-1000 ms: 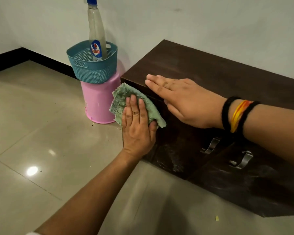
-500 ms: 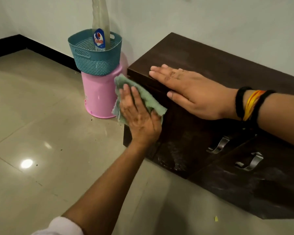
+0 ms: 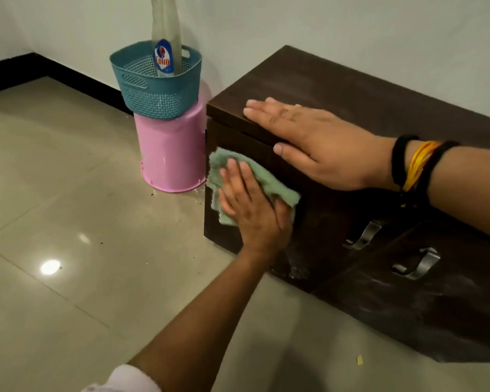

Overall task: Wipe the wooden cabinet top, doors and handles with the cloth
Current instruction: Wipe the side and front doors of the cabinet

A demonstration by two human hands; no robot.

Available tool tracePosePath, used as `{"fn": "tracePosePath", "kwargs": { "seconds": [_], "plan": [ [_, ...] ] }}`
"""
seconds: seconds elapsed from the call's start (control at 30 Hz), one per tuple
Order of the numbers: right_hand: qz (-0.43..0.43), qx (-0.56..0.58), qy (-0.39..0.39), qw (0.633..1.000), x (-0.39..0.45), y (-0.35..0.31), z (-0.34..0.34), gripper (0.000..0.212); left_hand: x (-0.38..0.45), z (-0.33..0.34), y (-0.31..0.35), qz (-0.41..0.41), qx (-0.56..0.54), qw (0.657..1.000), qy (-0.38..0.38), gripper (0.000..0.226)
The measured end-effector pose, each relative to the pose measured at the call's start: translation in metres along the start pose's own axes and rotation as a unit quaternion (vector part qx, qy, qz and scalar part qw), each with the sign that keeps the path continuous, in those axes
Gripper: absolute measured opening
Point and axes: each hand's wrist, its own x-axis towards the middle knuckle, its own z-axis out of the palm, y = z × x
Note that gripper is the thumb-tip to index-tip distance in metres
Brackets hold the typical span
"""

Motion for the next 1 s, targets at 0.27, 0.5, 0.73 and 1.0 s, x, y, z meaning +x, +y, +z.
{"fn": "tracePosePath", "kwargs": {
  "seconds": [0.27, 0.5, 0.73, 1.0],
  "plan": [
    [-0.001, -0.007, 0.006, 1.000, -0.001, 0.002, -0.001, 0.060, -0.034, 0.004, 0.017, -0.088, -0.046, 0.995, -0.025, 0.077],
    [-0.004, -0.015, 0.000, 1.000, -0.002, -0.001, 0.001, 0.061, -0.057, 0.010, -0.004, -0.316, -0.099, 0.944, 0.009, 0.088],
    [-0.004, 0.000, 0.004, 1.000, 0.000, 0.000, 0.002, 0.060, -0.011, 0.021, -0.047, -0.386, -0.126, 0.908, 0.101, 0.065],
    [-0.006, 0.000, 0.012, 1.000, 0.000, 0.002, 0.005, 0.059, -0.030, 0.027, -0.030, -0.376, -0.131, 0.917, 0.039, 0.074]
  ]
}}
